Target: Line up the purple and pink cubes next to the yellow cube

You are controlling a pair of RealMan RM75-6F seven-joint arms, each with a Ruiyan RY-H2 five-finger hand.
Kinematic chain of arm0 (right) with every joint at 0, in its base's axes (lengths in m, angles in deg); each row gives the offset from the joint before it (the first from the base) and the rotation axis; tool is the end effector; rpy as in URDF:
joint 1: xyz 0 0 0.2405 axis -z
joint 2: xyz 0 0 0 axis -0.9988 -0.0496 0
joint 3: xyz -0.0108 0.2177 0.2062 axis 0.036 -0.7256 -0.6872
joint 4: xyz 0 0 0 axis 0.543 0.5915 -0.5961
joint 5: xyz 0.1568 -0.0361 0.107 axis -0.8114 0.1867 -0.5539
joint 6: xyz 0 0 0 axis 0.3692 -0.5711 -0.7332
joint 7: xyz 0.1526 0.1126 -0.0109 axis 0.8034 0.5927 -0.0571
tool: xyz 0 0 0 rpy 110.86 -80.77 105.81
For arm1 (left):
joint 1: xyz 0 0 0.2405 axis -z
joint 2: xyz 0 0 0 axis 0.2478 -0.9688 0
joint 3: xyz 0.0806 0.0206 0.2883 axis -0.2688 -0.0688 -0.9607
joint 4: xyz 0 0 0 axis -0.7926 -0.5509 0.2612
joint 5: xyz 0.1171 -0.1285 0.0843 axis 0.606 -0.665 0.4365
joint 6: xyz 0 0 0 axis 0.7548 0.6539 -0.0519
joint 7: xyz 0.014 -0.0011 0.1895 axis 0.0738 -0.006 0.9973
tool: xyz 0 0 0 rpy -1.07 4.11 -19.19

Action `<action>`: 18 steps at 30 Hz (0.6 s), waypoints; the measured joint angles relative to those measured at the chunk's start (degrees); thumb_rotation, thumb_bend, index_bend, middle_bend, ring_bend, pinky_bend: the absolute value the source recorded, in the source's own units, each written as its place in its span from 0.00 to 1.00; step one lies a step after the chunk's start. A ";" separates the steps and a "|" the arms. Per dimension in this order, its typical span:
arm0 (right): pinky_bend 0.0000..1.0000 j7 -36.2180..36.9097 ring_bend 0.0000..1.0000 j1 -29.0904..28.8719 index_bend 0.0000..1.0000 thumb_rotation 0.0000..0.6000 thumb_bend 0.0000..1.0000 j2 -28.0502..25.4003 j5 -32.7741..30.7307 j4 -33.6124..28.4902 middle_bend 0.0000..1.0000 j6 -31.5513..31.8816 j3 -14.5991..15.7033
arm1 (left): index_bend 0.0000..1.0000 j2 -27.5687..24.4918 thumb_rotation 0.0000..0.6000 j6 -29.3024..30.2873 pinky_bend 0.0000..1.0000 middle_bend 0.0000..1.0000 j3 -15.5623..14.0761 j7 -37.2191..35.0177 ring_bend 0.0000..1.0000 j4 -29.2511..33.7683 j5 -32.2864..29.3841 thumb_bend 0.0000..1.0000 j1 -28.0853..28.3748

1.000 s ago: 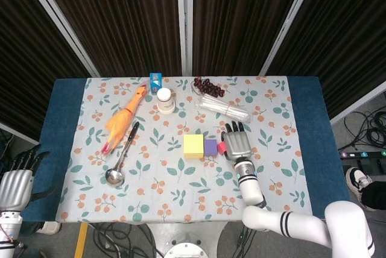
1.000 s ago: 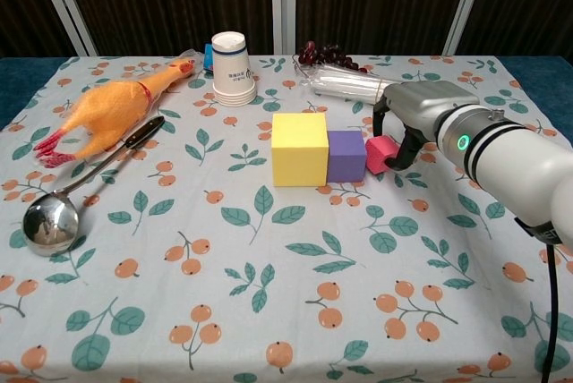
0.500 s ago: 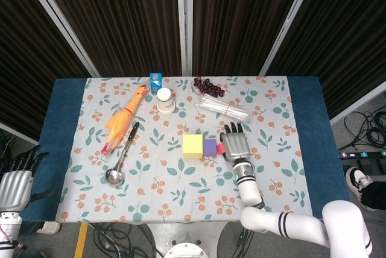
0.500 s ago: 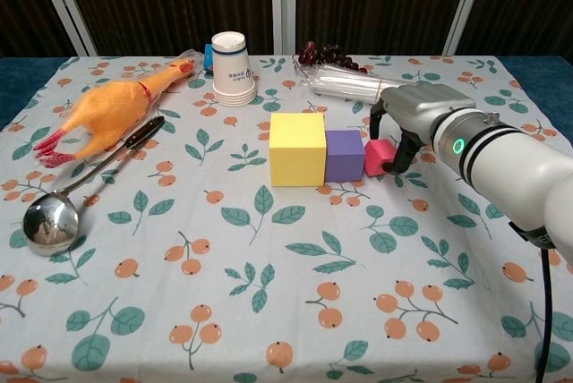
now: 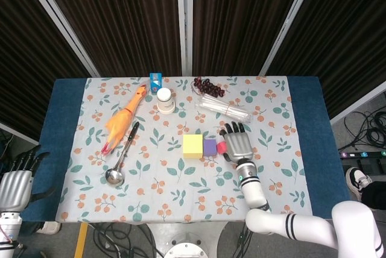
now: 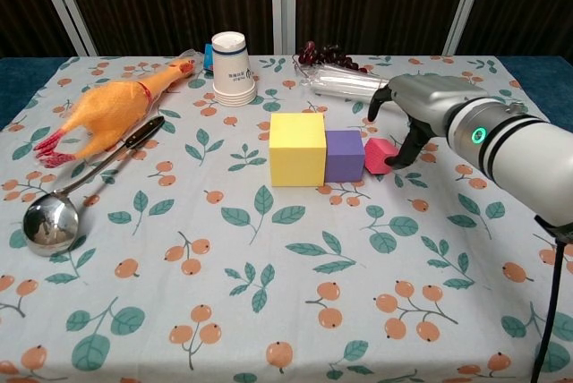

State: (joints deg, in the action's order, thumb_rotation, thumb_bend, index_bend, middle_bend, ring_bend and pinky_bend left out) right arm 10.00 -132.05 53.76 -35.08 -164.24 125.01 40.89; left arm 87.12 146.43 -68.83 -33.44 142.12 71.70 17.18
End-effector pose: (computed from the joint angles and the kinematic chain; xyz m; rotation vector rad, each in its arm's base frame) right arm -0.1686 -0.4034 -0.0664 1.6913 -1.0501 0.6659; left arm -0.3726 0.2126 0.1592 -1.3426 -0.9773 -0.8942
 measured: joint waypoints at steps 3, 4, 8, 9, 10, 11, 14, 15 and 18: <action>0.00 1.38 0.00 1.31 0.26 1.00 0.18 -3.13 1.59 -2.93 0.07 0.19 0.94 | 0.24 -0.09 1.00 0.10 0.12 0.17 -0.12 0.04 0.12 0.18 0.04 0.02 -0.13; 0.00 1.92 0.00 1.94 0.27 1.00 0.18 -4.61 2.18 -4.09 0.06 0.26 1.46 | 0.24 -0.10 1.00 0.15 0.12 0.17 -0.17 0.10 0.12 0.24 0.07 0.02 -0.19; 0.00 4.45 0.00 4.16 0.29 1.00 0.19 -9.30 3.40 -7.03 0.03 -0.27 3.47 | 0.24 -0.18 1.00 0.24 0.12 0.17 -0.23 0.52 0.12 0.73 0.18 0.02 -0.22; 0.00 5.15 0.00 4.54 0.29 1.00 0.19 -10.02 3.43 -7.35 0.02 -0.75 3.87 | 0.24 -0.21 1.00 0.29 0.12 0.17 -0.22 0.67 0.12 0.89 0.23 0.02 -0.22; 0.00 6.02 0.00 4.86 0.29 1.00 0.19 -10.56 3.35 -7.50 0.02 -1.58 4.24 | 0.24 -0.26 1.00 0.41 0.12 0.17 -0.22 0.82 0.12 1.13 0.33 0.02 -0.23; 0.00 6.66 0.00 5.03 0.29 1.00 0.20 -10.75 3.20 -7.46 0.01 -2.31 4.43 | 0.24 -0.30 1.00 0.51 0.12 0.17 -0.23 0.93 0.12 1.33 0.42 0.02 -0.24; 0.00 9.04 0.00 5.33 0.29 1.00 0.21 -10.88 2.42 -6.72 0.00 -5.19 4.81 | 0.24 -0.53 1.00 0.80 0.12 0.17 -0.30 1.37 0.12 1.85 0.59 0.02 -0.37; 0.00 9.81 0.00 5.36 0.29 1.00 0.21 -10.84 2.16 -6.38 0.00 -6.11 4.86 | 0.24 -0.61 1.00 0.80 0.12 0.17 -0.32 1.45 0.12 1.96 0.55 0.02 -0.41; 0.00 12.16 0.00 5.28 0.29 1.00 0.21 -10.43 1.54 -4.84 0.00 -8.63 4.92 | 0.24 -0.80 1.00 0.69 0.12 0.17 -0.36 1.71 0.12 2.29 0.33 0.02 -0.49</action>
State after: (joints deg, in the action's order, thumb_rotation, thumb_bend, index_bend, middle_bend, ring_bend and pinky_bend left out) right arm 22.16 -126.78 43.33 -33.53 -169.08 116.38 45.81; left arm 86.33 147.12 -69.19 -31.73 144.41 72.03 16.69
